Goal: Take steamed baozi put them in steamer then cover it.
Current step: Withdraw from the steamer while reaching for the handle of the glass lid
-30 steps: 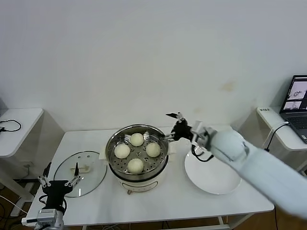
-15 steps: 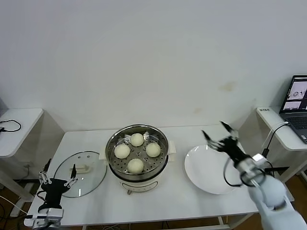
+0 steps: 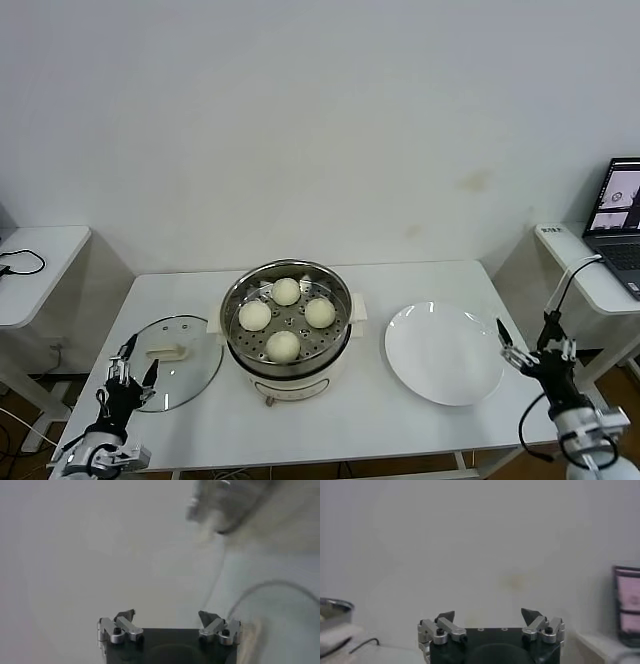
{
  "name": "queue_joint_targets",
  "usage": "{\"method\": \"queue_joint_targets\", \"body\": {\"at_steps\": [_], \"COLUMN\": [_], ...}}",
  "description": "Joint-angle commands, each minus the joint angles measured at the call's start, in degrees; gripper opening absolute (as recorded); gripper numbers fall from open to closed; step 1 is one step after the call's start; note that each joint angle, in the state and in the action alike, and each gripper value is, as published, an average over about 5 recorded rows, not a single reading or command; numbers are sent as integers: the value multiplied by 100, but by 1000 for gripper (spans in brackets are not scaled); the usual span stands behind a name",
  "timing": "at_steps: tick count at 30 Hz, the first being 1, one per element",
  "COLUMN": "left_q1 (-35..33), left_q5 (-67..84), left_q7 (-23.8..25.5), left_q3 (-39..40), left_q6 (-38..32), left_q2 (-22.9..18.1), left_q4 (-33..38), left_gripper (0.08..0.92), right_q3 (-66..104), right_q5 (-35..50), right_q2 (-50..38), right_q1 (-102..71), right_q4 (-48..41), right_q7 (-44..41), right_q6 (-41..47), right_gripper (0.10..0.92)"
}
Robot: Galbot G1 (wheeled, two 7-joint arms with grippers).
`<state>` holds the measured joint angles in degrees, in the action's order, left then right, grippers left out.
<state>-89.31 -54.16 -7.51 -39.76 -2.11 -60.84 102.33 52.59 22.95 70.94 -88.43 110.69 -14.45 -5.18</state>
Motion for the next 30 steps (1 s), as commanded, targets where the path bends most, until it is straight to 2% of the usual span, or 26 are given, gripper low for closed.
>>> {"method": "queue_joint_targets", "body": {"at_steps": [1,18,30], "left_q1": [911,1976,2010], "left_q5": [-1478,-1158,-1154], "left_q7": [88,71,151], "left_q3": [322,817,888], "left_q6": [-158,-188,-177], "left_q2": [317,181,140], "left_q4": [-1405,-2129,-2248], "left_gripper": [823,823,823], "right_q3": [459,419,426], "right_q5": [-14,-27,-3], "right_q2": [510,792,819], "right_q1": [-585,-712,-816], "right_q4": [182,388,466], "right_q7": [-39,-156,-187], "right_q6": [-194,-144,-164], "right_gripper": [823,823,823]}}
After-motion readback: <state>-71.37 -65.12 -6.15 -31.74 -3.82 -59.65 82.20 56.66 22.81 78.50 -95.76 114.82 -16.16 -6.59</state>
